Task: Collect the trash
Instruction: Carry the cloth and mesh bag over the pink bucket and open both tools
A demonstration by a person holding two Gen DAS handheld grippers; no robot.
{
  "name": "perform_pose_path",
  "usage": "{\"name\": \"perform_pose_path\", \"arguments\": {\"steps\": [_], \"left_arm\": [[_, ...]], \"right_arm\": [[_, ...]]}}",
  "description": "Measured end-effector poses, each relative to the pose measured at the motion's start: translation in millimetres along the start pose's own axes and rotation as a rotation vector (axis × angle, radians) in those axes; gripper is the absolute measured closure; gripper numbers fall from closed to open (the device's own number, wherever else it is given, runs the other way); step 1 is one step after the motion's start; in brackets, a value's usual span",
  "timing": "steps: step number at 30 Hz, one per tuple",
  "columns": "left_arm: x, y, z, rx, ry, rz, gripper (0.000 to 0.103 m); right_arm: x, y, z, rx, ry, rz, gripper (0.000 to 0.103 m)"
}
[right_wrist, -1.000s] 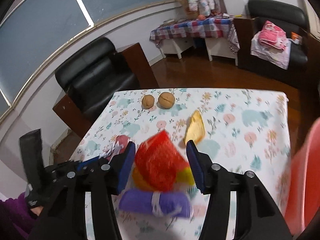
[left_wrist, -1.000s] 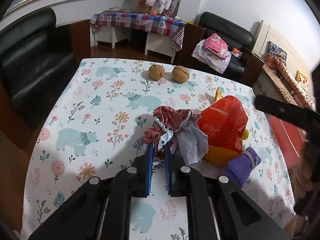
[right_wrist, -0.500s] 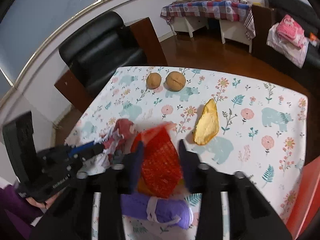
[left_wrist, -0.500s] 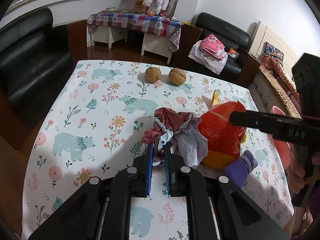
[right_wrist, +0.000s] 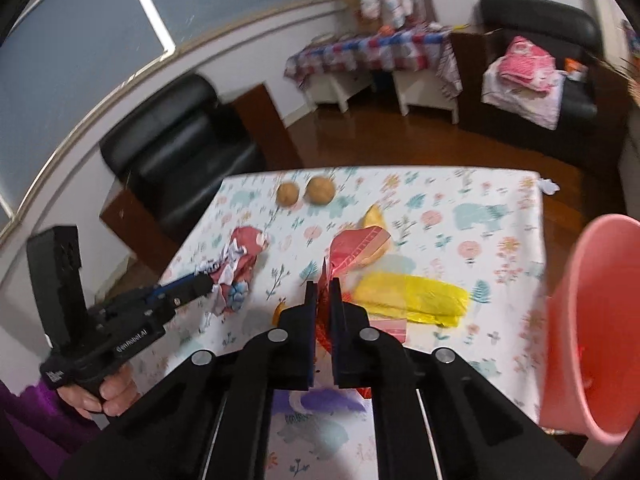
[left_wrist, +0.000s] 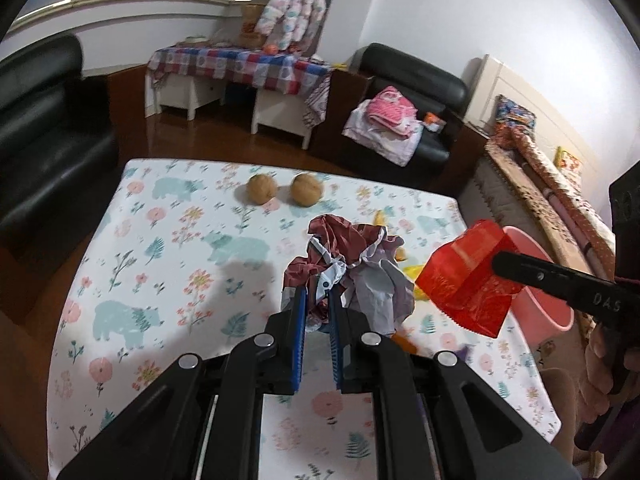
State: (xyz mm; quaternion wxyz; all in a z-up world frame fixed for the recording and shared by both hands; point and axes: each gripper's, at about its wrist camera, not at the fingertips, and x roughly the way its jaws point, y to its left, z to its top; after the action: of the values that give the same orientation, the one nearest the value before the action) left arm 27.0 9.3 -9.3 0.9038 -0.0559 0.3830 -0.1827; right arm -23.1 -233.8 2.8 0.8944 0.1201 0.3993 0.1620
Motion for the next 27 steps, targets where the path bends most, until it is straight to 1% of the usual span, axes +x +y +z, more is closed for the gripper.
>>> {"name": "perform_pose_path", "arguments": {"steps": [5,10,14,18,20,22,27], "left_arm": [[-2.6,-20.6,13.7,0.071,-0.021,-0.062,0.093],[-8.2,-41.5,24.0,0.136,-0.037,-0.106,0.093],[-18.1,-58.1,30.3,0.177,-0.051,-0.122,0.093],[-26.2,-71.2,31.6,0.193,-0.059,-0.131,0.093],[-29.5,-82.2,30.5,0.205,-0.066,-0.138,0.093],[-30.2,-94.2,28.0,0.216,-0.069,-0.146,0.093],[-23.4,-130.8,21.3,0.248,-0.048,-0.166,0.093]], "right_arm": [[-33.2,-10.3,-5.3,0.05,-0.067,-0.071,0.097],[-58.8,-20.8,-12.0,0.127,-0.129,-0.068,0.097],[-80.8,-27.3,-14.8,0.161,-0.187,-0.093,0.097],[-99.3,-39.3,-17.4,0.183,-0.232,-0.146,0.097],[-107.0,-45.5,-21.1,0.195,-0.246,-0.165,0.097],[-115.3,-54.2,-26.2,0.199,-0.26,-0.203,0.097],[-129.6,-80.3,-35.5,0.22,-0.271,-0.262,0.097]]}}
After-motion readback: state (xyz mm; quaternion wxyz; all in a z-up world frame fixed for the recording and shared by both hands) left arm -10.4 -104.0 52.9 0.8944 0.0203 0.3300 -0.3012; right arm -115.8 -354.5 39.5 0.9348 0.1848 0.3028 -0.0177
